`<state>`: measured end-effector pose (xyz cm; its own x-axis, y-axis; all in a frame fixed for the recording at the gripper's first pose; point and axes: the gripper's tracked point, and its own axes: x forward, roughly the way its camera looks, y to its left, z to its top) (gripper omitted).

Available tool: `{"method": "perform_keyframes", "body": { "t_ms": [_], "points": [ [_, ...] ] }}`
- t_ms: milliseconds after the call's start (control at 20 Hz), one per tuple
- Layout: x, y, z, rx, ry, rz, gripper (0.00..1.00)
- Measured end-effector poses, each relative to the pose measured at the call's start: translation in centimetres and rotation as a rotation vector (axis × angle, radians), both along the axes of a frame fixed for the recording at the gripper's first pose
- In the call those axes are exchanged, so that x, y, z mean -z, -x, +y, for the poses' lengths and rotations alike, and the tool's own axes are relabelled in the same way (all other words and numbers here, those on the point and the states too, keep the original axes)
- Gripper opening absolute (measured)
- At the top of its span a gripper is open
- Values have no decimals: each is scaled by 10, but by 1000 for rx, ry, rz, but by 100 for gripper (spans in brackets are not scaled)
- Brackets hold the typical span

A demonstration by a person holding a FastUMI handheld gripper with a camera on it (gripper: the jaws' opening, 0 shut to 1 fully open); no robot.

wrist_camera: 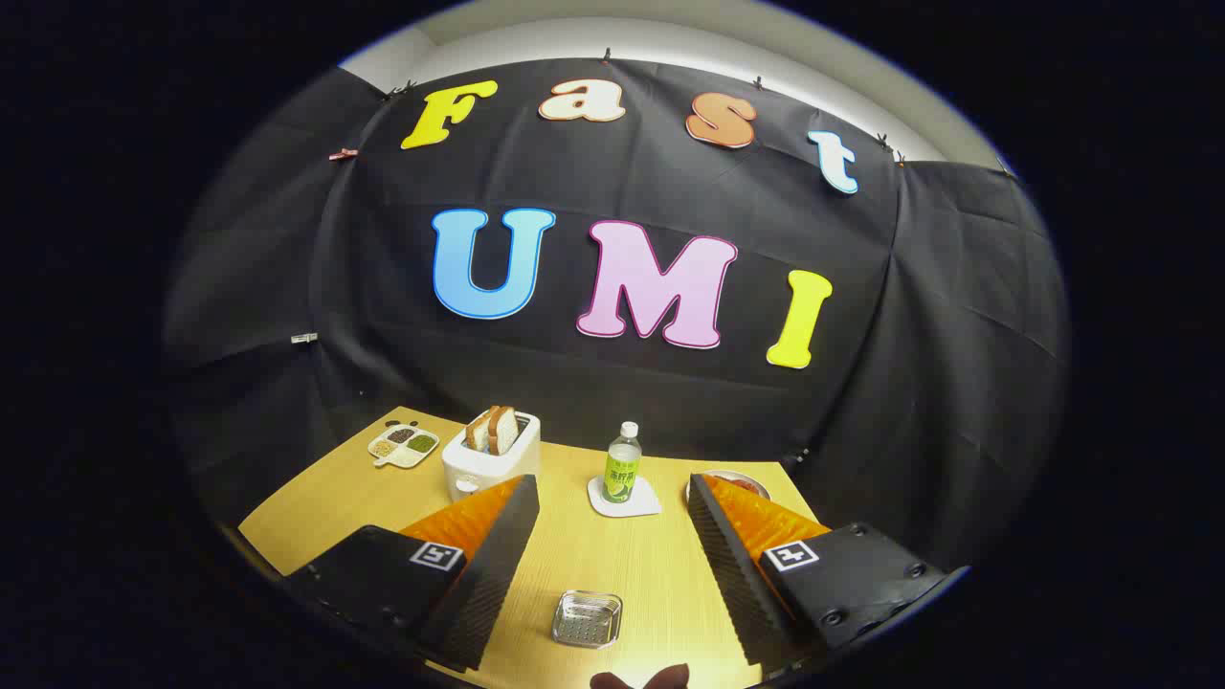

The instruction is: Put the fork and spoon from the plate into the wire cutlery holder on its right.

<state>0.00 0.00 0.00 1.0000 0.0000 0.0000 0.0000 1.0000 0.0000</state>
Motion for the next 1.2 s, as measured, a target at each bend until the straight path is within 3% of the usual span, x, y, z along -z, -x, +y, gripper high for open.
{"method": "perform_keyframes", "body": {
  "t_ms": [850,1050,1200],
  "points": [
    [0,1,12,-16,-14,16,98],
    [23,3,52,-156,-62,146,98],
    [64,17,98,-297,-167,379,98]
  ]
}}
